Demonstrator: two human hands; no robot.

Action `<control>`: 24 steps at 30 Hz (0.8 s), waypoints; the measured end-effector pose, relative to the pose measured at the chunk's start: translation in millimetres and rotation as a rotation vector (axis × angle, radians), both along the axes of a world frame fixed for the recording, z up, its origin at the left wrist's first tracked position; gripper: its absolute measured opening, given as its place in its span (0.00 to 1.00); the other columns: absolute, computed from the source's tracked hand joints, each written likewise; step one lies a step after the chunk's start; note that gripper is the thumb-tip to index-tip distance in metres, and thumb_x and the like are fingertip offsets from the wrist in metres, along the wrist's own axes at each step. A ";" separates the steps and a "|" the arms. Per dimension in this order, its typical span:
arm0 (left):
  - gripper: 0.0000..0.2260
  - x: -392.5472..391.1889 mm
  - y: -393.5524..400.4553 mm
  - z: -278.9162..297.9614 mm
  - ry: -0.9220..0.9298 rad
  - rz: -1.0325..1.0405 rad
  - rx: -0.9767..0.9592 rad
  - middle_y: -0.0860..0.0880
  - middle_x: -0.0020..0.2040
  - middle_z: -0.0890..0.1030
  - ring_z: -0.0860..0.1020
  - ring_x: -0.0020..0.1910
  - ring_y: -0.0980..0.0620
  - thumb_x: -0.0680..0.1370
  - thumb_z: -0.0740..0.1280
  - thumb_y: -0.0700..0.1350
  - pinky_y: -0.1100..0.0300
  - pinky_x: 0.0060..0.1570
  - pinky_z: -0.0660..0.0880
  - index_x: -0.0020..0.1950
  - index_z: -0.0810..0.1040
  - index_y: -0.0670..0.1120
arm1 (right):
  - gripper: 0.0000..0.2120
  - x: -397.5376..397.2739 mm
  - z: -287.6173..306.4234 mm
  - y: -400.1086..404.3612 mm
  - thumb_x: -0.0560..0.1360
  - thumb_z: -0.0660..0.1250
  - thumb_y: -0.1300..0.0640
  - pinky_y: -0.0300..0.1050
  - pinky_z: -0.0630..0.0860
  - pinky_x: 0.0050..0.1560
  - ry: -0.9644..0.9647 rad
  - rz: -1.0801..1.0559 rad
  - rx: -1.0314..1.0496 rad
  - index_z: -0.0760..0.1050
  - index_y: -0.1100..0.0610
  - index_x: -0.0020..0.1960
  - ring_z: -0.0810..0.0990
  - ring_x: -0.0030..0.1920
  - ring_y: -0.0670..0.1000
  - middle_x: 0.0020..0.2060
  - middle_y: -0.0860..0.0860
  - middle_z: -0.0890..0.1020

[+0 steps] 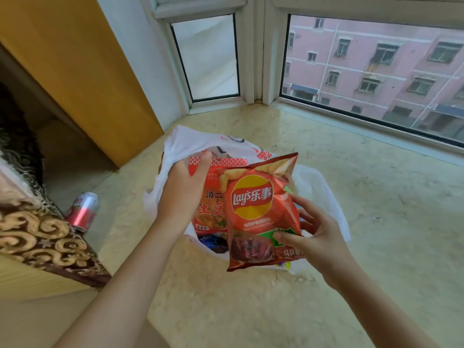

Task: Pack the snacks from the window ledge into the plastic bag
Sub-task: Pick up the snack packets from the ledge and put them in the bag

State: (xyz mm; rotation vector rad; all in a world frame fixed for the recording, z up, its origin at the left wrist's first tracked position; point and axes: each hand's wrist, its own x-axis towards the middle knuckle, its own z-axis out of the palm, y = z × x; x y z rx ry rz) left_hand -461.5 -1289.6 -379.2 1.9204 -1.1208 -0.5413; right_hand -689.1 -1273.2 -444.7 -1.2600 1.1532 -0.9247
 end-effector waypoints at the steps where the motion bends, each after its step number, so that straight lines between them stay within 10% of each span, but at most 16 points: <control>1: 0.11 -2.6 -0.8 4.7 0.017 0.008 -0.012 0.57 0.38 0.82 0.80 0.41 0.61 0.78 0.60 0.62 0.57 0.46 0.77 0.40 0.76 0.60 | 0.35 6.7 -0.2 -2.4 0.62 0.76 0.73 0.39 0.80 0.41 0.008 0.012 -0.009 0.75 0.39 0.57 0.83 0.45 0.43 0.48 0.48 0.83; 7: 0.23 -14.6 -9.6 20.0 0.031 0.001 -0.083 0.43 0.39 0.83 0.82 0.36 0.53 0.79 0.60 0.60 0.54 0.39 0.79 0.46 0.80 0.40 | 0.35 55.4 0.2 -30.7 0.64 0.75 0.70 0.39 0.81 0.44 0.104 0.075 -0.133 0.72 0.38 0.60 0.81 0.45 0.37 0.49 0.41 0.80; 12: 0.25 -14.0 -14.4 20.3 -0.002 -0.017 -0.159 0.41 0.39 0.82 0.81 0.37 0.45 0.77 0.61 0.63 0.43 0.41 0.78 0.46 0.79 0.41 | 0.34 91.0 -6.5 -63.3 0.66 0.75 0.63 0.44 0.81 0.45 0.204 0.035 -0.160 0.72 0.41 0.66 0.81 0.44 0.38 0.48 0.39 0.80; 18: 0.18 -23.1 -9.0 -10.6 -0.100 -0.118 0.025 0.51 0.38 0.82 0.81 0.41 0.53 0.77 0.61 0.62 0.55 0.43 0.77 0.46 0.79 0.48 | 0.23 129.3 -26.5 -72.8 0.73 0.64 0.54 0.51 0.77 0.46 0.566 0.066 -0.284 0.68 0.39 0.66 0.77 0.56 0.52 0.55 0.45 0.78; 24: 0.29 -39.7 2.7 -32.9 -0.221 -0.247 -0.117 0.58 0.69 0.70 0.67 0.69 0.60 0.77 0.66 0.55 0.60 0.67 0.66 0.74 0.59 0.54 | 0.24 135.8 -30.9 -62.5 0.78 0.55 0.44 0.58 0.65 0.60 1.072 0.071 -0.420 0.56 0.44 0.72 0.64 0.62 0.59 0.64 0.55 0.67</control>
